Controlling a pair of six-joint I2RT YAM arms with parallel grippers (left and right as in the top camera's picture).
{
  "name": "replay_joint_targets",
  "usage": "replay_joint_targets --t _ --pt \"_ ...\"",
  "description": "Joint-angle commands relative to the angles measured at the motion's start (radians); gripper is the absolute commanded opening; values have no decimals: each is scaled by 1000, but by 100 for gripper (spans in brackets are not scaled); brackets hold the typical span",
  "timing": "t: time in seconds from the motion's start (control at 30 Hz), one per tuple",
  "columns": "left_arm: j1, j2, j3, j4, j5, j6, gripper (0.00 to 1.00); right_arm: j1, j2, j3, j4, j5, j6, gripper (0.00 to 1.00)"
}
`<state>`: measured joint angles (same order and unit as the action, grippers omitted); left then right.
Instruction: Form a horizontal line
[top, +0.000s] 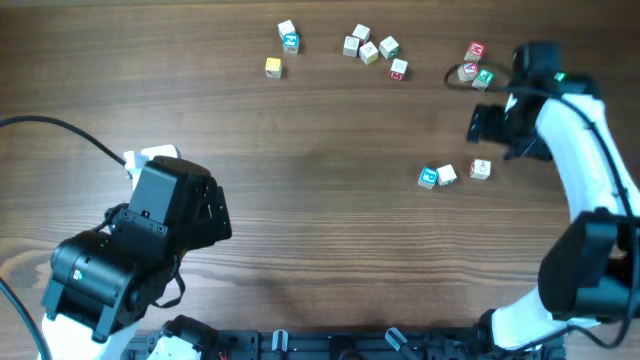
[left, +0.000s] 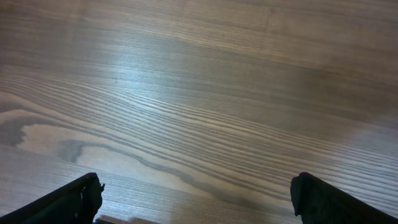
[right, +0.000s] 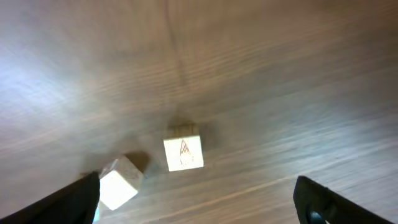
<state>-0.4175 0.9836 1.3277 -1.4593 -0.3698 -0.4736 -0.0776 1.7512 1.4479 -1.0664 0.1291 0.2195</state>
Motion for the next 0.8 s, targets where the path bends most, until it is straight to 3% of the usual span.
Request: replay_joint_targets --t 0.0,0.27,0.77 --pt "5 0 -2 0 -11 -13 100 -2 -88 166 -104 -6 18 100" --pt "5 0 -2 0 -11 -13 100 -2 -292 250 -306 -251 19 100" --pt "5 0 -2 0 -11 -13 100 -2 -334 245 -348 -279 16 100"
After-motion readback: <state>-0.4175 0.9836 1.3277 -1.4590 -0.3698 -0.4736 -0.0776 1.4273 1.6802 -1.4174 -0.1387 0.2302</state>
